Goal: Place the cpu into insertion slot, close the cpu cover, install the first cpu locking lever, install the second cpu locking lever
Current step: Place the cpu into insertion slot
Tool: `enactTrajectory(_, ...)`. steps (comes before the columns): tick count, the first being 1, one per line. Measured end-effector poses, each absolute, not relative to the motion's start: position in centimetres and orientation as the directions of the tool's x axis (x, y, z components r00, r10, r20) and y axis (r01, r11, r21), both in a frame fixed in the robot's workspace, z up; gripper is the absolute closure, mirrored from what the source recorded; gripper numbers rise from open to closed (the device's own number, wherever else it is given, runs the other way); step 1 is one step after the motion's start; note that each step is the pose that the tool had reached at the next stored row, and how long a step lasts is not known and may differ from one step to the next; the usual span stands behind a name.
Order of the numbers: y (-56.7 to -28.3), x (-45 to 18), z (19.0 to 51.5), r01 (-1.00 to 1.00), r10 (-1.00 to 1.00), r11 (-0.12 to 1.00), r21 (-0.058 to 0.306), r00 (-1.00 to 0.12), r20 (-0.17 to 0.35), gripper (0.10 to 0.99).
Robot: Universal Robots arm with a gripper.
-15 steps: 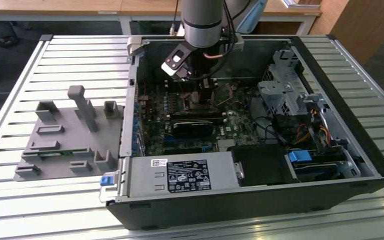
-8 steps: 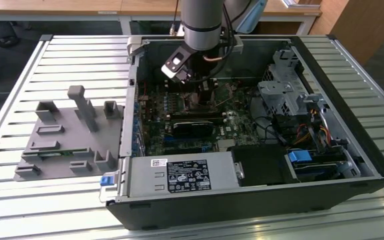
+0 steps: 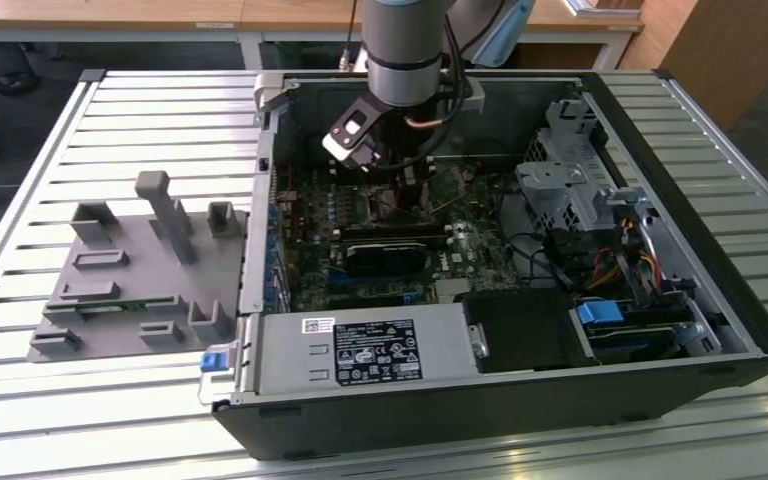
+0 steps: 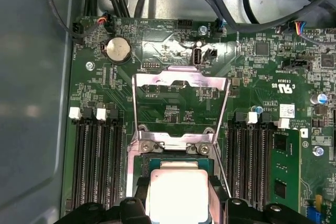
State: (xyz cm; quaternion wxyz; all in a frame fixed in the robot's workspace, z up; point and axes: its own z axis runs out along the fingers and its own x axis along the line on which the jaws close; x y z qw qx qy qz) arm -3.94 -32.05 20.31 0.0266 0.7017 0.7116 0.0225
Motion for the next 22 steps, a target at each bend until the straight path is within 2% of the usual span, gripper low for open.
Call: enactTrajectory(22,-31.94,-4.05,19.72,0.998,1.000,0.009,0.068,-0.009,-0.006,0.561)
